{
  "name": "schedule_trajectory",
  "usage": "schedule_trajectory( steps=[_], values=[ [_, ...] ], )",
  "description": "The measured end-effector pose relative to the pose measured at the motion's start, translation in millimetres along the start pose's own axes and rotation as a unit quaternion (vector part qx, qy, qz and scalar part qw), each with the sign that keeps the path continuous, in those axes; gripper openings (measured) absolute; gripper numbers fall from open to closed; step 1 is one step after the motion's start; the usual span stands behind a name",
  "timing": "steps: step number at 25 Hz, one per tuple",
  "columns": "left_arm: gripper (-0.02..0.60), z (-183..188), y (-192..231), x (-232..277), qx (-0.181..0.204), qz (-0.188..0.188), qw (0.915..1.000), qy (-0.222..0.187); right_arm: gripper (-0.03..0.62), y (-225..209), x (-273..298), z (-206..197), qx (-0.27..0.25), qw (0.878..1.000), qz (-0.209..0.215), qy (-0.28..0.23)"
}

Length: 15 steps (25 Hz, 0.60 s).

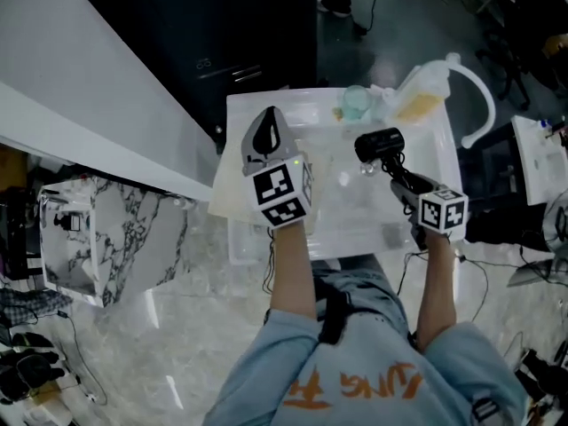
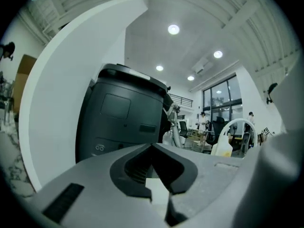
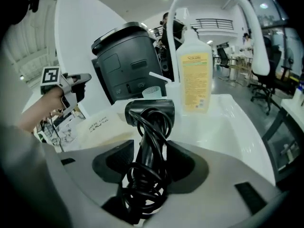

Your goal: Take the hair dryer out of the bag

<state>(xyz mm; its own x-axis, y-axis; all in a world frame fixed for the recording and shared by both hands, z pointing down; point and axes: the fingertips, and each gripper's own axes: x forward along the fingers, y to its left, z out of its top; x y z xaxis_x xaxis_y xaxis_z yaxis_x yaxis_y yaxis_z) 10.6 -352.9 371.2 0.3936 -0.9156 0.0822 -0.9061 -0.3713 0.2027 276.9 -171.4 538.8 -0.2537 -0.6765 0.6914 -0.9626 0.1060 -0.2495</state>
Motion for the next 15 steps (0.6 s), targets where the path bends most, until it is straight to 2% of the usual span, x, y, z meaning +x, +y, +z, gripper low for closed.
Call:
schedule_trajectory(
  steps=[2, 6, 9, 15],
  values=[
    [0.003, -12, -23, 5, -0.006, -0.013, 0.9998, 0.011, 0.216, 0, 0, 1, 0.025, 1.000, -0.006, -0.010],
    [0.003, -42, -66, 0, 0.016, -0.058, 0.9971, 0.046, 0.216, -5, 6, -8, 0.047, 0.999, -0.025, 0.006],
    [0.003, -64, -72, -4, 0.031, -0.063, 0.9944, 0.079, 0.216, -9, 12, -20, 0.055, 0.998, -0.035, 0.027],
    [0.003, -91, -77, -8, 0.042, -0.070, 0.9918, 0.099, 0.218, -18, 30, -42, 0.073, 0.994, -0.051, 0.067]
  ],
)
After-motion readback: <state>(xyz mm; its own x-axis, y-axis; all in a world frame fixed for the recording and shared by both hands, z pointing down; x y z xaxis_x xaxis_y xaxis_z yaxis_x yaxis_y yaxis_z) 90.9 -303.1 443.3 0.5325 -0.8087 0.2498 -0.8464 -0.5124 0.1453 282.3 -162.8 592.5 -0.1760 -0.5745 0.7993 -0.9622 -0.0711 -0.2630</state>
